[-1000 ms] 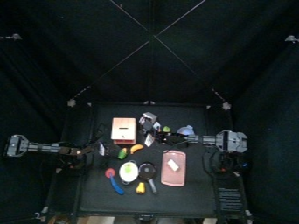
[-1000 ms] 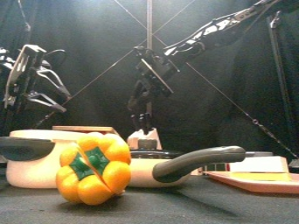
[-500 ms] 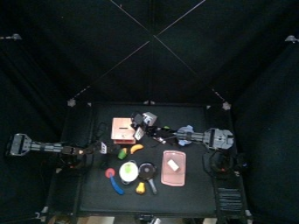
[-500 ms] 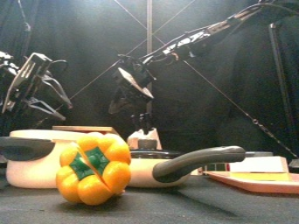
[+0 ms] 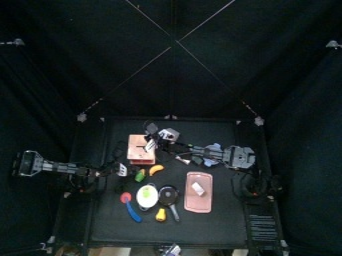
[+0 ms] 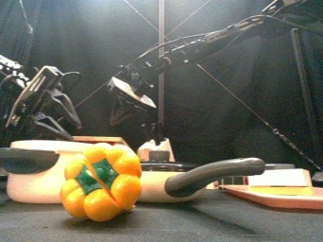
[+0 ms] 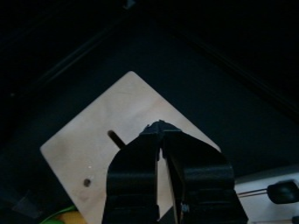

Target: Grab drawer handle

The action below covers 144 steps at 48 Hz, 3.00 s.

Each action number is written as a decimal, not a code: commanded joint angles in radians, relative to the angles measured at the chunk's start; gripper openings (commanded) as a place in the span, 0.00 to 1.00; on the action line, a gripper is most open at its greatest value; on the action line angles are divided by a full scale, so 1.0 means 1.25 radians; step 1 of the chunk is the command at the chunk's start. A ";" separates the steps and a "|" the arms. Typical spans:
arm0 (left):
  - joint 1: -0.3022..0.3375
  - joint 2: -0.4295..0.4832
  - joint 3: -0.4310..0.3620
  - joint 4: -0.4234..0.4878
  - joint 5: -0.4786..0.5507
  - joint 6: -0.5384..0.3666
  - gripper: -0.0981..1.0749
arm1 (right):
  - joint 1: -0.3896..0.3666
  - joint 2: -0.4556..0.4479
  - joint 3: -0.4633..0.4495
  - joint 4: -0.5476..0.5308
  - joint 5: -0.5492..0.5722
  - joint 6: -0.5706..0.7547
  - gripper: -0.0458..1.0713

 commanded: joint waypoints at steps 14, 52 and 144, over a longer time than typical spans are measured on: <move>0.015 0.043 -0.023 -0.099 -0.042 -0.006 0.73 | -0.001 0.042 -0.072 0.007 0.017 -0.006 0.08; 0.036 0.151 -0.066 -0.140 -0.049 -0.036 0.74 | 0.016 0.096 -0.102 0.018 0.077 -0.007 0.09; 0.118 0.253 -0.131 -0.166 -0.011 -0.040 0.67 | 0.025 0.108 -0.112 0.017 0.076 -0.007 0.09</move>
